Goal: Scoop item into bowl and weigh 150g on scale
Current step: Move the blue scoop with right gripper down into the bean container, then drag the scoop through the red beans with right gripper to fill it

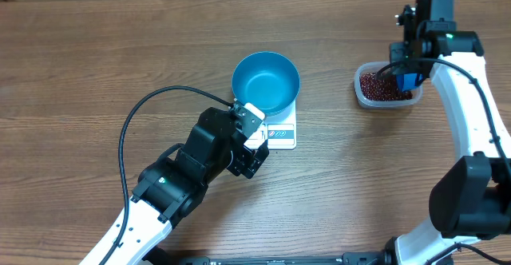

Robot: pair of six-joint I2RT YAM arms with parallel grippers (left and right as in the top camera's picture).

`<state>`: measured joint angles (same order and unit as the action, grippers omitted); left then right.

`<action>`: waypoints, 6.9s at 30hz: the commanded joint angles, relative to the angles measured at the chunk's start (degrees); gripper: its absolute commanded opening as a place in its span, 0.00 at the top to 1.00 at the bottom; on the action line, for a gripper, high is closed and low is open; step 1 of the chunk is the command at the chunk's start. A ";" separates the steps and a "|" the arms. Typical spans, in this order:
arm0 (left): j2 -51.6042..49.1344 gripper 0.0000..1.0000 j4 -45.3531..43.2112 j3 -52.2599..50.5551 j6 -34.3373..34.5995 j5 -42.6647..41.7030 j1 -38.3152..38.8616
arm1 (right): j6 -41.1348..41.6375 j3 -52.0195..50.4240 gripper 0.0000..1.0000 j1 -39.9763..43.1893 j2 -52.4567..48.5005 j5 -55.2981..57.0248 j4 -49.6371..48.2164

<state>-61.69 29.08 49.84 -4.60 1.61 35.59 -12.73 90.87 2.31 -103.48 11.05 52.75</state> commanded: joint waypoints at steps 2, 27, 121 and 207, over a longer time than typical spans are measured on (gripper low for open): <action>-0.17 0.00 -0.15 -0.31 0.35 0.31 0.00 | -1.27 1.77 0.96 -2.75 -1.95 1.64 0.24; -0.17 0.01 -0.15 -0.31 0.35 0.31 0.00 | -2.29 1.73 0.96 -4.55 -3.32 5.86 2.99; -0.17 0.00 -0.15 -0.31 0.35 0.31 0.00 | 0.94 -0.50 0.96 7.34 -7.43 -35.82 4.90; -0.17 0.01 -0.15 -0.31 0.35 0.31 0.00 | -2.12 -0.81 0.96 28.70 -13.66 -76.06 5.60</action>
<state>-61.69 29.08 49.84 -4.60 1.61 35.59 -14.61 90.32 30.76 -116.75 -58.02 58.52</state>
